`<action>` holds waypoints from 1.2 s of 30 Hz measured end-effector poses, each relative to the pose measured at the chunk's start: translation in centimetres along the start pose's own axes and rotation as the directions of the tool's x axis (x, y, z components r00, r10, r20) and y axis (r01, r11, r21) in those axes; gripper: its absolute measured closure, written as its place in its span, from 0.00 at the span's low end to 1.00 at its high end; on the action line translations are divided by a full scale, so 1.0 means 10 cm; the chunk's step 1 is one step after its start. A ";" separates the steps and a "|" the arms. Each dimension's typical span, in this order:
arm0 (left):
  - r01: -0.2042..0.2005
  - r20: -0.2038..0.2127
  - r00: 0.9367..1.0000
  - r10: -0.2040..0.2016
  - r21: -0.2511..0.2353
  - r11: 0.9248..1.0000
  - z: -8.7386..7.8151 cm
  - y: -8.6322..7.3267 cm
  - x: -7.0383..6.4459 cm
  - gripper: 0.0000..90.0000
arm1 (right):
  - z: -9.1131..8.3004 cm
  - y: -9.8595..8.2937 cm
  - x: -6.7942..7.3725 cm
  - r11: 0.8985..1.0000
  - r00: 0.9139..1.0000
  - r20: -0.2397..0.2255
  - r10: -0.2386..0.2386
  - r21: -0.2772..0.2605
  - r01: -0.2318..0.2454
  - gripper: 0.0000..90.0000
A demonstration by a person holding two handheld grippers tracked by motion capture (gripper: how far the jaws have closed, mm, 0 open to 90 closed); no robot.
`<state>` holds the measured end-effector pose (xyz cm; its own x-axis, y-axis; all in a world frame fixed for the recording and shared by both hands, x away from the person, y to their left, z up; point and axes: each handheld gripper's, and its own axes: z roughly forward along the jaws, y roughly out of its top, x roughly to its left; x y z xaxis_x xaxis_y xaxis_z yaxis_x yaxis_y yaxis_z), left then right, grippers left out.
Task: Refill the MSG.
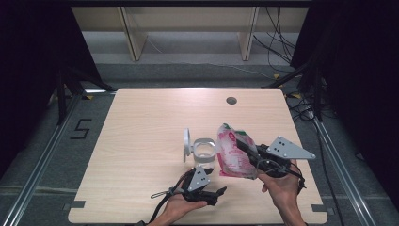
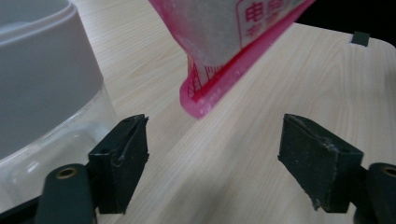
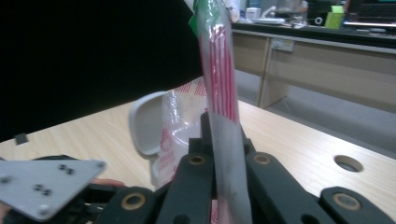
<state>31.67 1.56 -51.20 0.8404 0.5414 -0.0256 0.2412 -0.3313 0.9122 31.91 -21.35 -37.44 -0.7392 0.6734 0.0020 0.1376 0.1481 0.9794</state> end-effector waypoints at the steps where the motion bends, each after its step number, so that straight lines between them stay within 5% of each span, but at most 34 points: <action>1: -0.006 0.002 1.000 0.006 -0.003 1.000 0.01 0.00 -0.01 0.28 | 0.01 0.01 0.01 1.000 1.000 -0.007 -0.011 -0.006 0.011 1.00; 5: -0.019 -0.028 0.999 0.018 -0.022 1.000 0.05 0.01 -0.04 0.34 | 0.01 0.03 0.07 1.000 1.000 -0.013 0.008 0.001 -0.008 1.00; 6: -0.023 -0.036 0.999 0.022 -0.022 0.999 0.06 0.01 -0.05 0.36 | 0.03 0.03 0.07 1.000 0.999 -0.030 -0.019 -0.010 0.019 1.00; 11: -0.040 -0.043 0.998 0.037 -0.062 0.997 0.08 0.06 -0.05 0.58 | 0.06 0.02 0.11 1.000 0.999 -0.041 -0.009 -0.007 0.008 1.00; 14: -0.072 -0.071 0.995 0.068 -0.058 0.996 0.10 0.07 -0.05 0.64 | 0.07 0.02 0.11 1.000 0.999 -0.030 -0.021 -0.017 0.021 1.00; 17: -0.087 -0.093 0.992 0.081 -0.054 0.995 0.11 0.09 -0.06 0.76 | 0.04 0.04 0.13 1.000 0.999 -0.034 0.021 0.007 -0.021 1.00; 18: -0.099 -0.103 0.990 0.092 -0.062 0.993 0.12 0.09 -0.08 0.79 | 0.06 0.04 0.11 1.000 0.999 -0.035 -0.015 -0.014 0.015 1.00; 19: -0.117 -0.116 0.987 0.109 -0.065 0.991 0.13 0.10 -0.09 0.81 | 0.05 0.05 0.13 1.000 0.999 -0.032 0.019 -0.006 -0.019 1.00; 22: -0.114 -0.128 0.987 0.101 -0.098 0.989 0.16 0.11 -0.13 0.83 | 0.05 0.09 0.10 1.000 1.000 -0.027 -0.014 -0.017 0.014 1.00; 25: -0.129 -0.145 0.983 0.117 -0.081 0.988 0.18 0.15 -0.14 0.85 | 0.07 0.13 0.08 1.000 1.000 -0.015 0.016 -0.003 -0.016 1.00; 27: -0.051 -0.140 0.989 0.039 -0.085 0.995 0.21 0.16 -0.19 0.85 | 0.11 0.16 0.05 1.000 0.999 -0.017 0.028 -0.009 -0.028 1.00; 28: -0.104 -0.158 0.983 0.088 -0.096 0.990 0.22 0.19 -0.15 0.85 | 0.12 0.18 0.02 1.000 1.000 -0.007 0.000 -0.009 0.000 1.00; 29: -0.091 -0.163 0.984 0.074 -0.099 0.991 0.23 0.19 -0.15 0.85 | 0.13 0.19 0.02 1.000 1.000 0.005 0.025 0.000 -0.025 1.00; 31: -0.055 -0.169 0.985 0.038 -0.101 0.993 0.23 0.22 -0.15 0.85 | 0.17 0.21 -0.04 1.000 1.000 0.001 0.003 -0.013 -0.003 1.00; 34: -0.063 -0.181 0.983 0.043 -0.105 0.993 0.25 0.23 -0.16 0.86 | 0.21 0.24 -0.05 0.999 0.999 0.000 0.049 -0.002 -0.049 1.00; 36: -0.060 -0.191 0.981 0.041 -0.098 0.993 0.26 0.24 -0.16 0.86 | 0.22 0.26 -0.09 1.000 1.000 0.016 0.003 -0.003 -0.003 1.00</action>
<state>32.11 -2.11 -50.07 0.7413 0.6651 0.0901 0.1411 -0.2856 0.9479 34.40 -20.00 -35.38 -0.7282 0.6853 0.0020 0.1379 0.1437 0.9800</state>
